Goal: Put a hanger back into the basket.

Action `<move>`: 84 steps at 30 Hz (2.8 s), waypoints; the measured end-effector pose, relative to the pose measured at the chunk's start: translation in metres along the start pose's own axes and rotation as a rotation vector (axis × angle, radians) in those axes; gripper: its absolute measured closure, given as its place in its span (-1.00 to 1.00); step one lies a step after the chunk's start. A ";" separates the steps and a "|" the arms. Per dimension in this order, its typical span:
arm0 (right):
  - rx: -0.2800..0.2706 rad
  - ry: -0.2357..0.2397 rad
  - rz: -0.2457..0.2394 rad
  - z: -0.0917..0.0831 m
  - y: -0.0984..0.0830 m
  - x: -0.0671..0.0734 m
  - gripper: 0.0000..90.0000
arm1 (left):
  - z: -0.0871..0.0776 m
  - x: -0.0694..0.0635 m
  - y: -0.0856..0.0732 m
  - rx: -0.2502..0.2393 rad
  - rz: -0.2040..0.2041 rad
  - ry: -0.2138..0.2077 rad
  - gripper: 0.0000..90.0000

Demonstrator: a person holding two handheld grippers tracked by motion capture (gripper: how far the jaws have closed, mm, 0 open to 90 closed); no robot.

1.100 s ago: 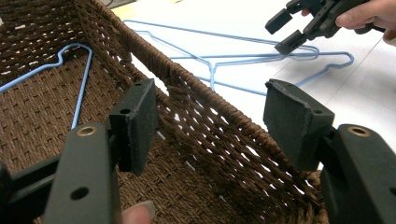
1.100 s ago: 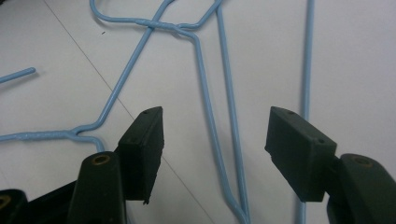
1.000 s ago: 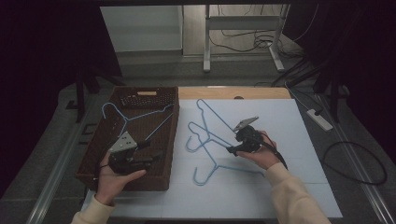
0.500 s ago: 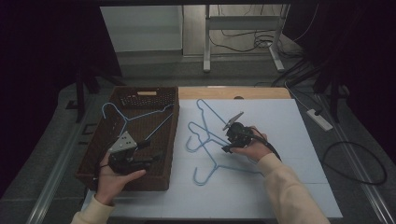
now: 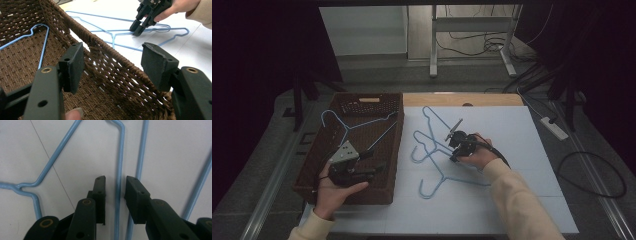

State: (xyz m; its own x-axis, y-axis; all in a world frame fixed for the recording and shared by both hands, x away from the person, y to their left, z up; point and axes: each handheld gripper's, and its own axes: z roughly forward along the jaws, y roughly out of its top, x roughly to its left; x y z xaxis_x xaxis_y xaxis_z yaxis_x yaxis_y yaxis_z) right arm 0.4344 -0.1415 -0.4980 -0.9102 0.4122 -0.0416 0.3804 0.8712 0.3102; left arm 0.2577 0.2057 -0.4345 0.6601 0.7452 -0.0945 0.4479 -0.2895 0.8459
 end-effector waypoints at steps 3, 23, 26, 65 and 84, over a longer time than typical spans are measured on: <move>0.024 0.016 -0.001 0.001 0.004 -0.001 0.67 | 0.001 -0.001 0.000 0.004 0.002 -0.002 -0.19; 0.103 -0.002 0.025 -0.001 0.013 -0.005 0.95 | 0.000 -0.001 0.001 -0.003 0.001 0.000 -0.19; 0.059 0.025 0.059 -0.009 0.009 -0.009 0.95 | 0.000 -0.001 0.000 -0.003 0.000 0.000 -0.19; -0.416 0.133 0.263 -0.114 -0.071 -0.034 0.96 | 0.003 -0.003 0.004 -0.010 0.004 0.008 -0.18; -0.494 0.191 0.268 -0.148 -0.090 -0.030 0.96 | 0.010 -0.012 0.019 -0.020 0.040 0.001 -0.17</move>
State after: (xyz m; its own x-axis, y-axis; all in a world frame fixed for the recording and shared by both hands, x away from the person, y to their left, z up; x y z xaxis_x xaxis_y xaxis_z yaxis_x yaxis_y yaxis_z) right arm 0.4027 -0.2717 -0.3838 -0.8240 0.5054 0.2564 0.5210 0.4977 0.6934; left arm 0.2642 0.1853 -0.4228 0.6768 0.7337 -0.0603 0.4094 -0.3070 0.8591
